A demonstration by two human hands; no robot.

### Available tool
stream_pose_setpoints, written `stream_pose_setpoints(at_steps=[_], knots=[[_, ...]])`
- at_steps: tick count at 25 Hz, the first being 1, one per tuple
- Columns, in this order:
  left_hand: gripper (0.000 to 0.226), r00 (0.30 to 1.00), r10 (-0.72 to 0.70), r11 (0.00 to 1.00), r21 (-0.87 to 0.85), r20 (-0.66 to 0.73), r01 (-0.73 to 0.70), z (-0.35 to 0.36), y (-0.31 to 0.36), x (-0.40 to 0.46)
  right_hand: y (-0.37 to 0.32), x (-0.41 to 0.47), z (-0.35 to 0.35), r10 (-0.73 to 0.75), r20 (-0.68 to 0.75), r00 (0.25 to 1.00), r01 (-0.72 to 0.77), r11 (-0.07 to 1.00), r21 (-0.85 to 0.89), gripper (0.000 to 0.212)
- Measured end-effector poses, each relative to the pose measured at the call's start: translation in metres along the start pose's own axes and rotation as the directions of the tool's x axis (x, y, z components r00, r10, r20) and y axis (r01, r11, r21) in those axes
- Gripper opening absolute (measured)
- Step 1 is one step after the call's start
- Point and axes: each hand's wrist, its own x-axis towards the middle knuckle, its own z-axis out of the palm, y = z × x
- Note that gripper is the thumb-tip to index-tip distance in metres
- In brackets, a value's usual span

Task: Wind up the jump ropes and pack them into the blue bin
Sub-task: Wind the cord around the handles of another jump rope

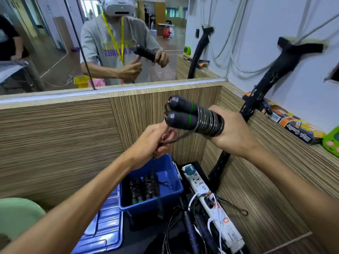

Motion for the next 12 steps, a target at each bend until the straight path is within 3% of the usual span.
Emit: stream_pose_setpoints(at_steps=[3, 6, 8, 12], knots=[[0.029, 0.980, 0.140, 0.983, -0.096, -0.145, -0.155, 0.015, -0.021, -0.013, 0.003, 0.005, 0.002, 0.039, -0.030, 0.999, -0.039, 0.999, -0.004, 0.027], [0.025, 0.932, 0.091, 0.980, -0.135, -0.351, -0.146, 0.024, -0.044, -0.023, 0.008, 0.004, 0.009, 0.091, -0.006, 0.996, -0.091, 0.994, -0.068, 0.030], [0.026, 0.884, 0.100, 0.989, -0.054, -0.456, -0.139, 0.029, -0.049, -0.028, 0.013, 0.002, 0.014, 0.131, -0.015, 0.991, -0.132, 0.987, -0.092, 0.029], [0.022, 0.785, 0.275, 0.956, 0.247, -0.555, -0.161, 0.044, -0.044, -0.035, 0.016, 0.008, 0.017, 0.205, -0.045, 0.978, -0.210, 0.964, -0.165, 0.018]])
